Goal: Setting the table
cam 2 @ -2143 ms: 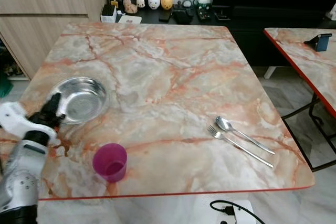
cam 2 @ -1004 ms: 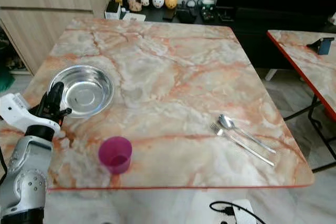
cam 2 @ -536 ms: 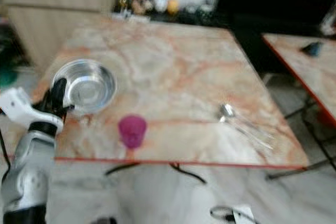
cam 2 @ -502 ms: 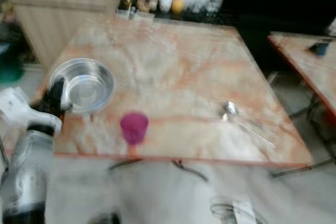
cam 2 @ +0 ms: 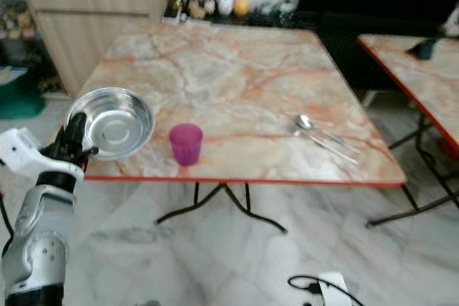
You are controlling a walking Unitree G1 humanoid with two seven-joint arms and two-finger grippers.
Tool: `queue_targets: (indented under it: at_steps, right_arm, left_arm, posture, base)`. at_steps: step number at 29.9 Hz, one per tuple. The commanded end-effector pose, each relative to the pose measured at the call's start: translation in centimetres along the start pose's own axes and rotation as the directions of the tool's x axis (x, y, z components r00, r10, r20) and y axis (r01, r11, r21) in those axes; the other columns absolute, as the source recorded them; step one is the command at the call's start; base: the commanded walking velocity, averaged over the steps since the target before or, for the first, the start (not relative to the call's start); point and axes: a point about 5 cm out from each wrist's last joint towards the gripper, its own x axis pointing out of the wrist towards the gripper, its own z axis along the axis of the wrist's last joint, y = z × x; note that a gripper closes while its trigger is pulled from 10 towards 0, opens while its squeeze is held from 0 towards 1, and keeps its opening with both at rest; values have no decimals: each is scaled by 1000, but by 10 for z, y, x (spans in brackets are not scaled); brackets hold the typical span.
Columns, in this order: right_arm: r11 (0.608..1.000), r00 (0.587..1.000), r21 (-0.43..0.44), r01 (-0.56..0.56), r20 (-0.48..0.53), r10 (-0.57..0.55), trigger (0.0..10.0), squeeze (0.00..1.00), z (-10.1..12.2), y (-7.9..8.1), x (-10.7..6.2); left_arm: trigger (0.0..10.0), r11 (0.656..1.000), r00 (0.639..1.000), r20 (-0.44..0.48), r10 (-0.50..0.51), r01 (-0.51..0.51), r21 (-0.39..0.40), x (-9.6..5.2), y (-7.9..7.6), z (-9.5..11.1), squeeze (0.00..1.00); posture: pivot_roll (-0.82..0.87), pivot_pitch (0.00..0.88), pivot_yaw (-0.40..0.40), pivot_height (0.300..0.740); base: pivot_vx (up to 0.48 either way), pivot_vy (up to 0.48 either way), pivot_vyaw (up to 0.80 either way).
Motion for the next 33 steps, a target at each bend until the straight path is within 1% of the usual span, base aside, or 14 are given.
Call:
queue_targets:
  at_steps: [1,5,12,15,21,28,33]
  right_arm:
    - [1000,1000,11,15,1,-15,10000,0,0,-5,-1]
    - [1000,1000,11,14,1,-14,10000,0,0,-5,-1]
    - [1000,1000,12,13,1,-13,10000,0,0,-5,-1]
    - [1000,1000,12,12,1,-12,10000,0,0,-5,-1]
    - [1000,1000,22,13,7,-13,10000,0,0,-4,-1]
    - [1000,1000,25,12,11,-12,10000,0,1,-4,-1]
    - [1000,1000,24,10,12,-10,10000,0,1,-4,-1]
  left_arm:
    - [10000,1000,999,29,-23,23,-8,1,-7,6,0]
    - [10000,1000,999,30,-19,19,-1,1,-6,6,0]
    - [10000,1000,1000,7,-11,11,18,-1,-6,-1,0]
    - [10000,997,999,-41,-14,17,80,-6,-4,-12,0]
    - [10000,992,995,-95,26,-14,129,-15,5,-30,0]
    - [10000,994,996,-87,30,-22,103,-16,2,-33,0]
    - [10000,994,995,-96,34,-24,103,-18,2,-37,0]
  posture:
    - [135,0,-101,740]
    - [136,0,-101,740]
    - [134,0,-100,740]
    - [137,0,-101,740]
    - [130,0,-99,740]
    - [131,0,-103,740]
    - [130,0,-95,740]
  base:
    - [-281,0,0]
    - [-65,0,0]
    - [0,0,0]
    - [0,0,0]
    - [0,0,0]
    - [0,0,0]
    - [0,0,0]
